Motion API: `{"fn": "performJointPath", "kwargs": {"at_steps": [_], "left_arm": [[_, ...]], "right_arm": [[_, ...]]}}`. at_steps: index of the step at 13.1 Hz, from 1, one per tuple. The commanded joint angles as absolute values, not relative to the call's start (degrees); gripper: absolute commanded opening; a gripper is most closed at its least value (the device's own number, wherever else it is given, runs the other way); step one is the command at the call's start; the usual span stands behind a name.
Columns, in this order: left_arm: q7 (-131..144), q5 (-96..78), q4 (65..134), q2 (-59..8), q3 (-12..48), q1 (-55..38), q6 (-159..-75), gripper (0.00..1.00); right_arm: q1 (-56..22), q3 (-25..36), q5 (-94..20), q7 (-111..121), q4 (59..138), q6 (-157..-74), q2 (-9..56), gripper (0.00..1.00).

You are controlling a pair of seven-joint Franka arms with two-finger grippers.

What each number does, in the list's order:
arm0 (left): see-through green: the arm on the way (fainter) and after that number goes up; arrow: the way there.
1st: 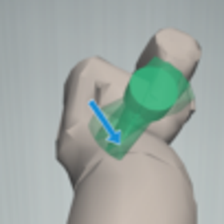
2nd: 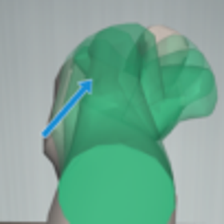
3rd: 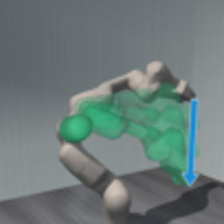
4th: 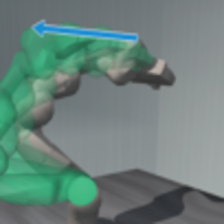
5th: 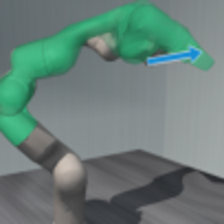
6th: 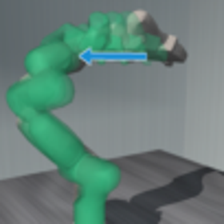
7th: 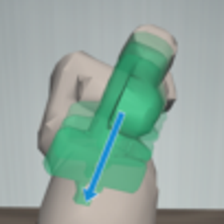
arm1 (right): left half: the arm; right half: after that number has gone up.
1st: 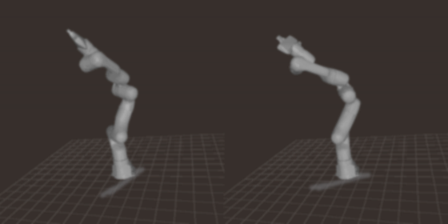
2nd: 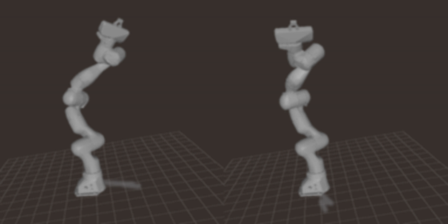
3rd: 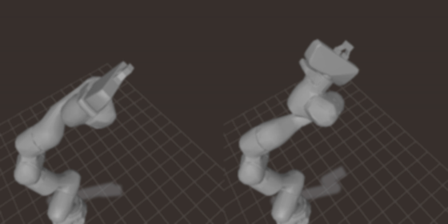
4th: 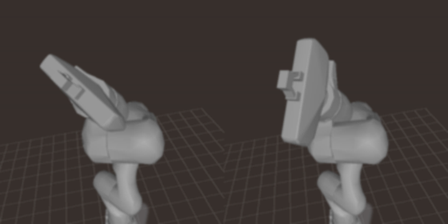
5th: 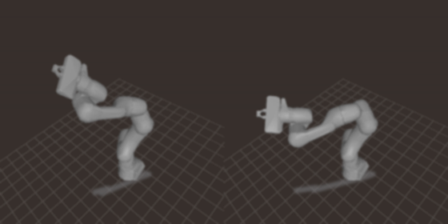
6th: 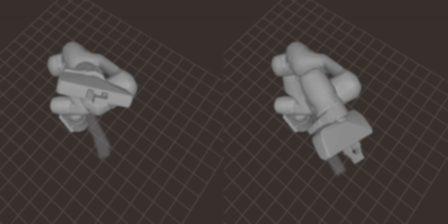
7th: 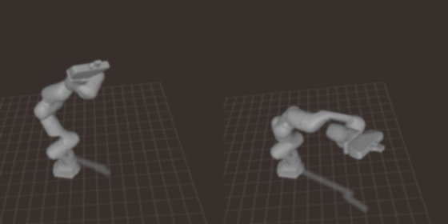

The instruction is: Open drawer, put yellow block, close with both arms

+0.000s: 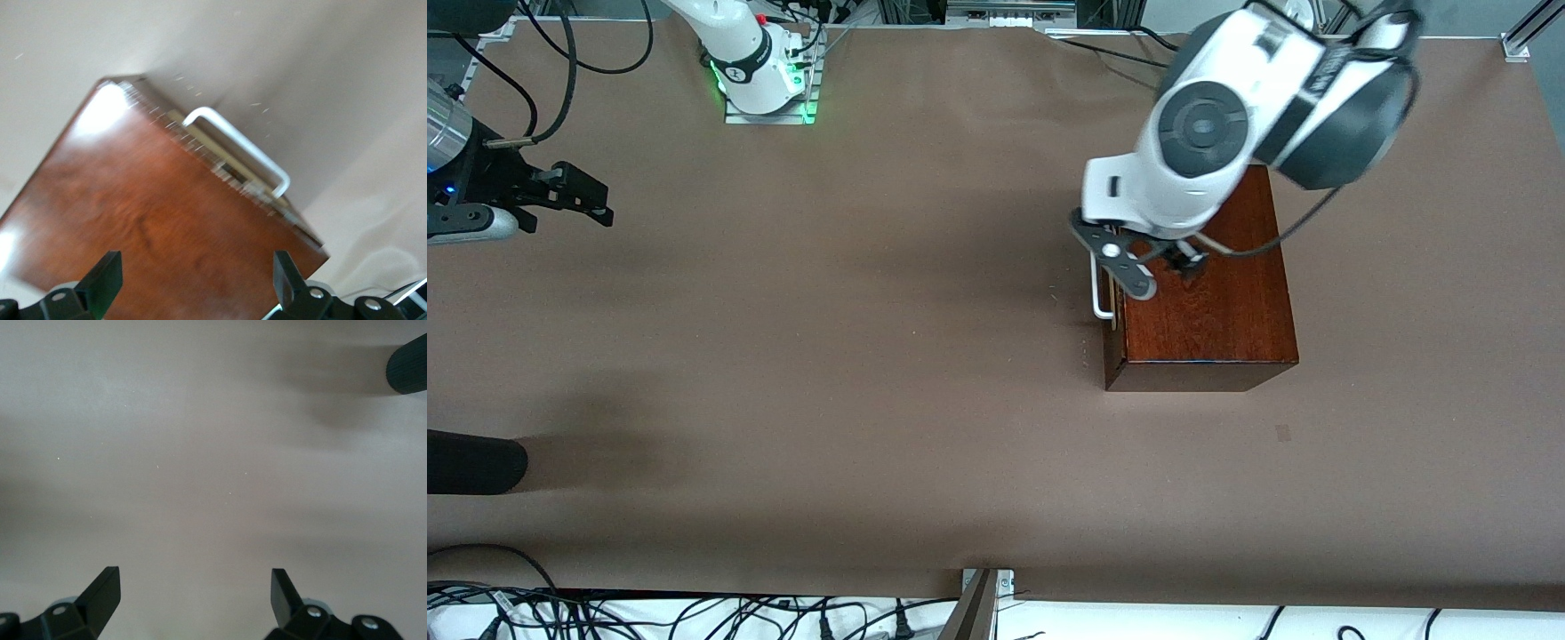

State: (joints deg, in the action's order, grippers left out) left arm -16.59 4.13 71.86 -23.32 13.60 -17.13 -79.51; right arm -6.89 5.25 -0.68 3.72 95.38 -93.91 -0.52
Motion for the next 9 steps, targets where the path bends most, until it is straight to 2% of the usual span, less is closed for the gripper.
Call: {"fn": "performJointPath", "kwargs": {"at_steps": [1,5,7,9], "left_arm": [[-20.89,4.31,73.04,-20.74,14.41,-11.01,-75.77,1.0],[-23.73,3.35,74.61,-15.31,11.79,-6.42,-76.55,1.0],[-22.34,-1.99,79.43,-10.75,4.6,-6.85,-77.25,1.0],[-15.42,-3.34,89.5,-3.73,0.89,-6.33,-84.86,1.0]], "right_arm": [[-5.89,4.48,-1.76,3.08,94.04,-92.72,-0.18,1.0],[-5.89,4.39,-1.76,3.08,94.04,-92.72,-0.26,1.0],[-5.89,4.39,-1.76,3.16,94.04,-92.72,-0.26,1.0],[-5.89,4.39,-1.76,3.16,94.04,-92.72,-0.18,1.0]]}}
